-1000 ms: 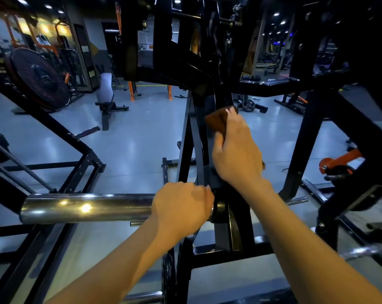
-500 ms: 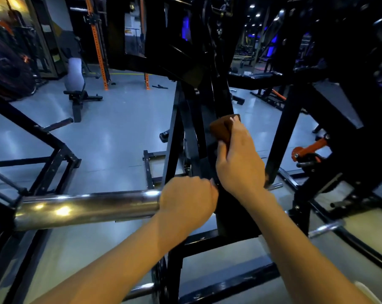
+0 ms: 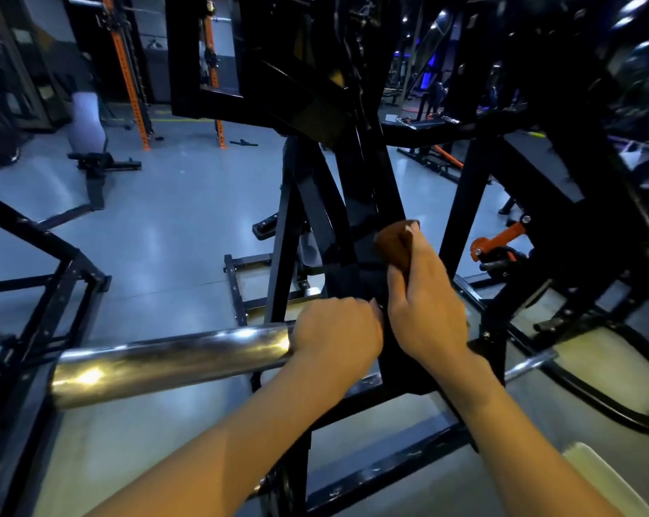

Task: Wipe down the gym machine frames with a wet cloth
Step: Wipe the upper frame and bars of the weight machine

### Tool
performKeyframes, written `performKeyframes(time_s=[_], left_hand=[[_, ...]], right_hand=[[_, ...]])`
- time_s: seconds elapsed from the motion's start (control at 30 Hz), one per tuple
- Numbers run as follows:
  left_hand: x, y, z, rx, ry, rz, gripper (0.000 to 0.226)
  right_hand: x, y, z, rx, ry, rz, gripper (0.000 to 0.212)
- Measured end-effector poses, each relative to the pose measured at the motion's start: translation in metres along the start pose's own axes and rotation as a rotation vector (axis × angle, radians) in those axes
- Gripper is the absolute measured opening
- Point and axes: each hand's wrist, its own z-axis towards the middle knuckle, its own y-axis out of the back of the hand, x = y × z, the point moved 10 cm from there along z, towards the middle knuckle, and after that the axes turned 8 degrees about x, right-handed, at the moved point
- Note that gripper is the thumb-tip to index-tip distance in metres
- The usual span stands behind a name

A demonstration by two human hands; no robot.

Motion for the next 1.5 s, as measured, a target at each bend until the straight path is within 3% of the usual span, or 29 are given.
performKeyframes(time_s=[0.2, 0.37, 0.43, 0.5, 0.7, 0.87, 1.0, 1.13, 1.27, 1.37, 1.43, 1.5], left_hand=[[-0.002, 0.004, -0.005, -0.003, -0.031, 0.059, 0.049], [-0.004, 0.007, -0.006, -0.022, -0.034, 0.033, 0.034], [-0.009, 0.007, -0.007, -0.035, -0.066, 0.020, 0.042], [-0.005, 0.001, -0.003, 0.004, -0.043, 0.029, 0.033], [-0.005, 0.002, -0.006, 0.042, -0.045, 0.091, 0.044], [-0.002, -0.001, -0.004, 0.074, -0.004, 0.081, 0.031], [-0.009, 0.005, -0.008, 0.013, -0.039, 0.042, 0.039], [-0.006, 0.001, -0.004, 0.018, -0.023, 0.091, 0.033], [-0.005, 0.003, -0.005, -0.016, -0.015, 0.065, 0.044], [-0.003, 0.005, -0.005, 0.000, 0.008, 0.050, 0.049], [-0.003, 0.003, -0.004, 0.021, 0.021, 0.069, 0.046], [-0.005, 0.006, -0.005, -0.001, -0.010, 0.098, 0.041]], right_hand=[[0.016, -0.002, 0.075, -0.024, -0.035, -0.059, 0.058], [-0.001, 0.001, -0.033, -0.018, -0.031, -0.031, 0.062], [-0.005, 0.002, -0.051, -0.032, -0.027, -0.041, 0.062], [-0.004, 0.002, -0.028, -0.037, -0.069, -0.043, 0.062], [0.011, -0.001, 0.067, -0.033, -0.058, -0.061, 0.058], [-0.009, -0.002, -0.007, -0.002, -0.100, -0.072, 0.062], [-0.016, -0.002, -0.057, 0.028, -0.093, -0.080, 0.063], [-0.009, -0.001, -0.021, 0.043, -0.106, -0.062, 0.061], [0.002, 0.000, 0.039, 0.039, -0.097, -0.042, 0.057], [0.002, -0.002, 0.038, 0.040, -0.079, -0.041, 0.056], [-0.006, -0.003, 0.019, 0.062, -0.074, 0.012, 0.055], [-0.022, -0.003, 0.000, 0.120, -0.098, 0.214, 0.050]])
